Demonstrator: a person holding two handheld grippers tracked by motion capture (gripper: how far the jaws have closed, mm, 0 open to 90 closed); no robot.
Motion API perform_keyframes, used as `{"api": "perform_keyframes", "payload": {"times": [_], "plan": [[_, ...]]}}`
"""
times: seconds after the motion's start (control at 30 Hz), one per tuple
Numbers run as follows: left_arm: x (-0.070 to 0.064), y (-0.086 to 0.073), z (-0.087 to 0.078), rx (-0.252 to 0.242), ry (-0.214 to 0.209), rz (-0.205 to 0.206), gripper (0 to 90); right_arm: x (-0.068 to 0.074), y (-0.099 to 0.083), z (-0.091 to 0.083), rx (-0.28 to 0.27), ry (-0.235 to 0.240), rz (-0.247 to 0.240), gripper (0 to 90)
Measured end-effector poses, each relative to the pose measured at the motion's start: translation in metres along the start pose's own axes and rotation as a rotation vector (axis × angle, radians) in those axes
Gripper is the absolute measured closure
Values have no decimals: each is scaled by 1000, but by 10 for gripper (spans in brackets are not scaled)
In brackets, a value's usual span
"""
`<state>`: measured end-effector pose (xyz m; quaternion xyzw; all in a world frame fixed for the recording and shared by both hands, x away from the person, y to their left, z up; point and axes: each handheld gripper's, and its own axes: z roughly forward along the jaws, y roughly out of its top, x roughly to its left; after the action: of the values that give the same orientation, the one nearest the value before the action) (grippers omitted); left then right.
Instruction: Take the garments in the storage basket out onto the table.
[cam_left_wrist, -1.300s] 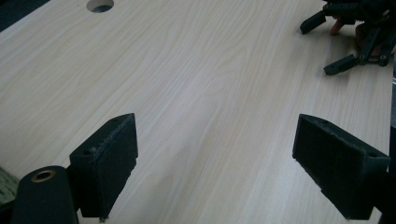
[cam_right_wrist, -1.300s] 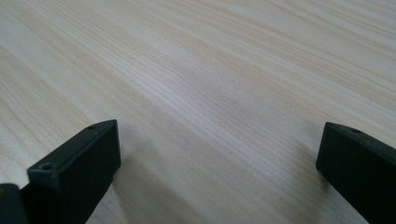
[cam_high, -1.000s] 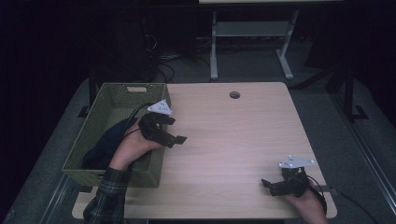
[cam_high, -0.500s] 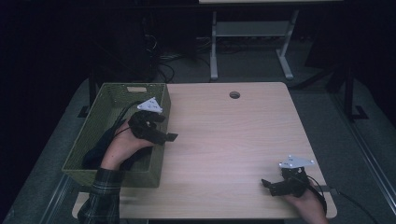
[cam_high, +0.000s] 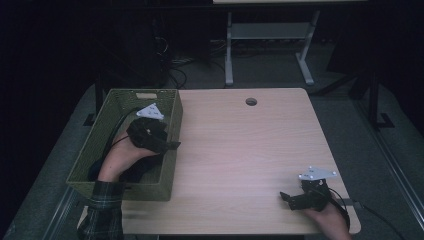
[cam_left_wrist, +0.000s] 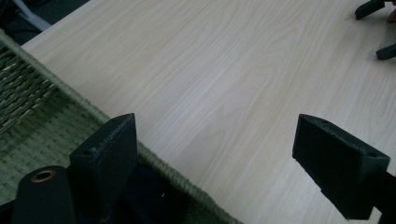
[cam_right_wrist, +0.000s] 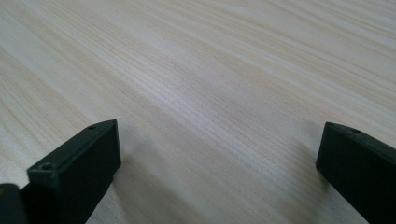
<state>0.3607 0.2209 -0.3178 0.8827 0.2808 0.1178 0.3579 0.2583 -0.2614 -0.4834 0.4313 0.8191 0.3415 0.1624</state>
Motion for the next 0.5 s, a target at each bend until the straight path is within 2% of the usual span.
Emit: {"api": "perform_keyframes", "payload": {"times": [0.5], "plan": [[14,-13,-22,12,54,-20,141,0,0,0,0,0,0,0]]}}
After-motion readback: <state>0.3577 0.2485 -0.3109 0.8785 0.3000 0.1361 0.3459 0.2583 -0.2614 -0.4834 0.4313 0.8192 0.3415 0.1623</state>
